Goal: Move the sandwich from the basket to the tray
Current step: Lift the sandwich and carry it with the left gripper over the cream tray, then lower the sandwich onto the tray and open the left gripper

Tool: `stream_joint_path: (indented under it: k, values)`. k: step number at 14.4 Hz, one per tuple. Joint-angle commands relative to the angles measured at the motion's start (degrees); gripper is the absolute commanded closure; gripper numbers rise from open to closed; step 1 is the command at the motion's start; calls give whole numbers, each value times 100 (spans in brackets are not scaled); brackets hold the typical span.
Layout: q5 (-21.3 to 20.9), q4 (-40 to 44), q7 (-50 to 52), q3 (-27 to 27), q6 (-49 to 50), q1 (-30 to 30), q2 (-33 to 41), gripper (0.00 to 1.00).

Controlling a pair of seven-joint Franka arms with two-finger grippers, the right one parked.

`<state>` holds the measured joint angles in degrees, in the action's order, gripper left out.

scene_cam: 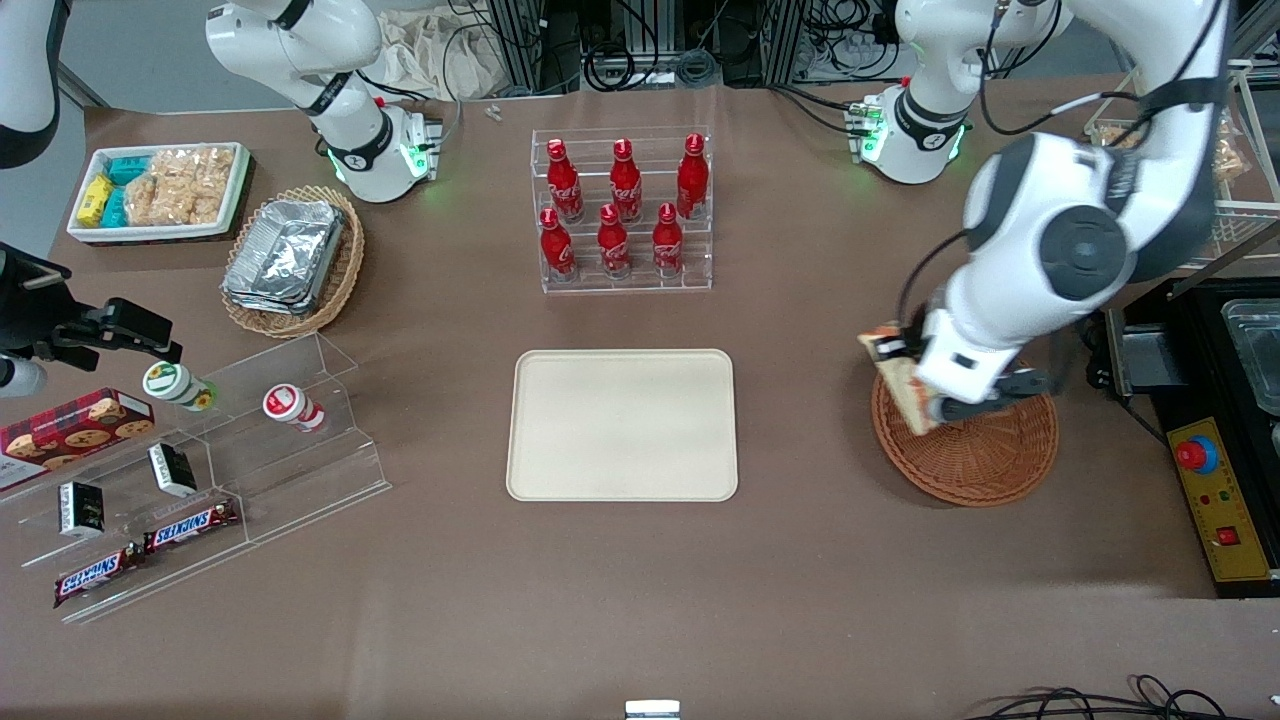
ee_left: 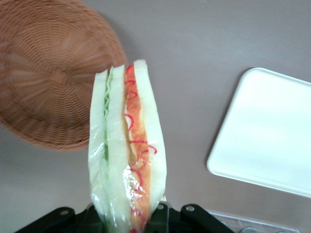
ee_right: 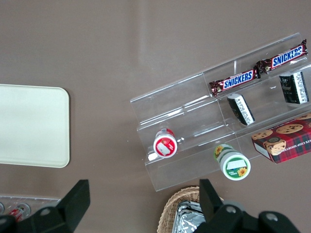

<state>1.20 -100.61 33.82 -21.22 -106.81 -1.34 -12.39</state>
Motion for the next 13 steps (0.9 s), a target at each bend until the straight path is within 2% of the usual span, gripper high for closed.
stream_joint_path:
  k: [1,6,9,11,13]
  values:
    - [-40,454,-411,-435,-426,-164,-710,100]
    - [-1348,858,-377,-444,-964,-1139,-1537,100]
    - [-1534,815,-18,-418,-1577,-1596,-1967,100]
    - [-1937,797,264,-418,-1868,-1624,-2293,100]
    - [-2044,797,458,-418,-2079,-1659,-2496,100]
